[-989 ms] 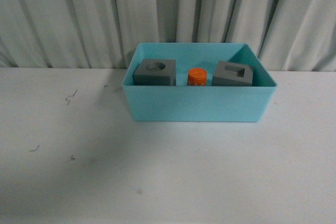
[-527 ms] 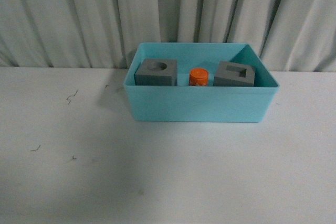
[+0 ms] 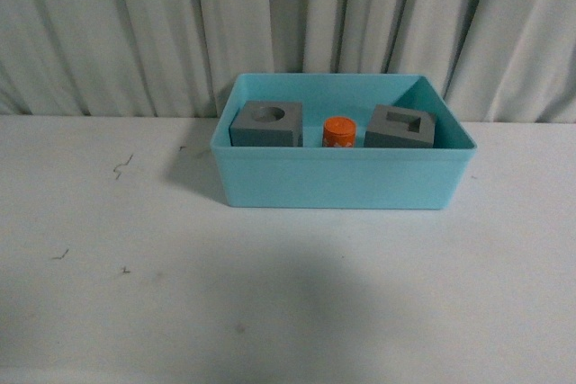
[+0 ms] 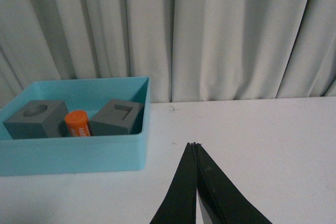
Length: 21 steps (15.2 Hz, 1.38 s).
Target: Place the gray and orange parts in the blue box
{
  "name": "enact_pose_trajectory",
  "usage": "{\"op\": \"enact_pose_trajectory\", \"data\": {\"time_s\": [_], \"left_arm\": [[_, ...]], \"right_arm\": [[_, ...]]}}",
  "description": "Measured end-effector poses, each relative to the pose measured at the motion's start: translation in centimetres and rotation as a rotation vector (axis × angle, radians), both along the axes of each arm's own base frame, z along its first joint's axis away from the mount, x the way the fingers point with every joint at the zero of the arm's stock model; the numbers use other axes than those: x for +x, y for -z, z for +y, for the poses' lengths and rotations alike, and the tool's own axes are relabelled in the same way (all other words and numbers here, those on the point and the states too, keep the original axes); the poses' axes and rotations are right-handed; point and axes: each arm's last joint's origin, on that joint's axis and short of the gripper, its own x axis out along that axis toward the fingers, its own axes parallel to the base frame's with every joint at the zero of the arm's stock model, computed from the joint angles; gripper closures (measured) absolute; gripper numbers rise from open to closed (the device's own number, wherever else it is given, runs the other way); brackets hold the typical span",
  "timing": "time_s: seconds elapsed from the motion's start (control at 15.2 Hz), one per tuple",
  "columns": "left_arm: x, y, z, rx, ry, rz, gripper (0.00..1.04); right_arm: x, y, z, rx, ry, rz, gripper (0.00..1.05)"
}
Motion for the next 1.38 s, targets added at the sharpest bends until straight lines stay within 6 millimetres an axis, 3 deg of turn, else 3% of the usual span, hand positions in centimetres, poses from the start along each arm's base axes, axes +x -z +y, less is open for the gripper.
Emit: {"op": "enact_pose_trajectory", "data": {"time_s": [0.53,1.38], "left_arm": [[0.0,0.0,0.0,0.0,0.0,0.0,0.07],[0.0,0.0,0.0,0.0,0.0,0.0,0.07]], "right_arm": [[-4.2,2.3,0.0,0.0,0.0,0.011,1.03],[-7.1,1.8,0.0,0.0,0.0,-0.019,1.03]]}}
